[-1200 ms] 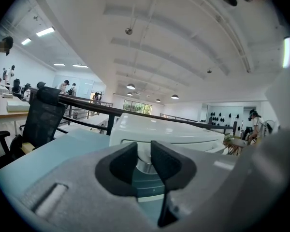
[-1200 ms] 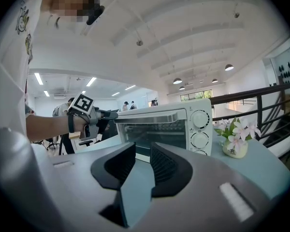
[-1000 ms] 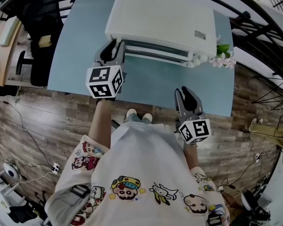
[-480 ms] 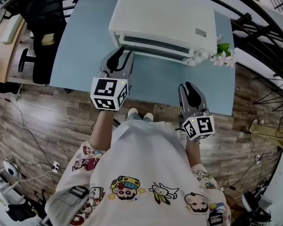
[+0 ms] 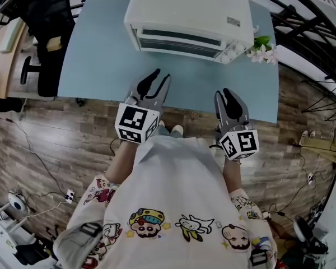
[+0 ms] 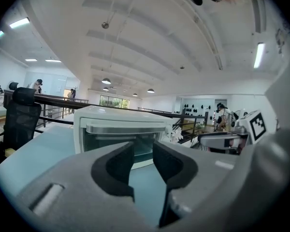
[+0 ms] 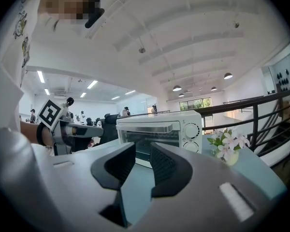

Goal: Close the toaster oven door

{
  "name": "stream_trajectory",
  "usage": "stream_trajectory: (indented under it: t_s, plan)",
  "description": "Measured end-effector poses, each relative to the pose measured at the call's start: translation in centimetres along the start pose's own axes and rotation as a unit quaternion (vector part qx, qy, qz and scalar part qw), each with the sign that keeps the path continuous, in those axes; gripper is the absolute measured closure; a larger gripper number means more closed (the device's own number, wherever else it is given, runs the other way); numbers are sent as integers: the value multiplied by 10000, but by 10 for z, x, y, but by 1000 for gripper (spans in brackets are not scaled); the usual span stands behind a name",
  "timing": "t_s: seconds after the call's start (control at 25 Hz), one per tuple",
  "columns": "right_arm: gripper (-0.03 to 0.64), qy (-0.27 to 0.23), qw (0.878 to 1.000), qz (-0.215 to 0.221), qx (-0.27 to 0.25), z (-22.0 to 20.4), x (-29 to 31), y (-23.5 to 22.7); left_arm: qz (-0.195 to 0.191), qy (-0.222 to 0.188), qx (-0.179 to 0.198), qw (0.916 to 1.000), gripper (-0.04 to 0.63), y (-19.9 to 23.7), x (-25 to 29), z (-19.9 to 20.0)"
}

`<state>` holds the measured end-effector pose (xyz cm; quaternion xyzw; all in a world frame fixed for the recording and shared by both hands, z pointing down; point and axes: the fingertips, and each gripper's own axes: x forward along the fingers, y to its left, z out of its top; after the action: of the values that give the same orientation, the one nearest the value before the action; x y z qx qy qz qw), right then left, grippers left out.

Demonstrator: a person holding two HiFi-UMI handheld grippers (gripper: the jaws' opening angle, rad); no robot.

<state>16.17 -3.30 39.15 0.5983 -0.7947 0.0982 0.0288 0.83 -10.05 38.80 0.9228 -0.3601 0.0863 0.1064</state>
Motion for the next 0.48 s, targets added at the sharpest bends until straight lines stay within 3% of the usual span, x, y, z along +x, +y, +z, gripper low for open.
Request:
stream_trajectory:
  t_s: [0.48]
  plan:
    - [537,84,9998,-179,77,-19,-35,6,-329,219,-205,9990,486,-35,-36,-40]
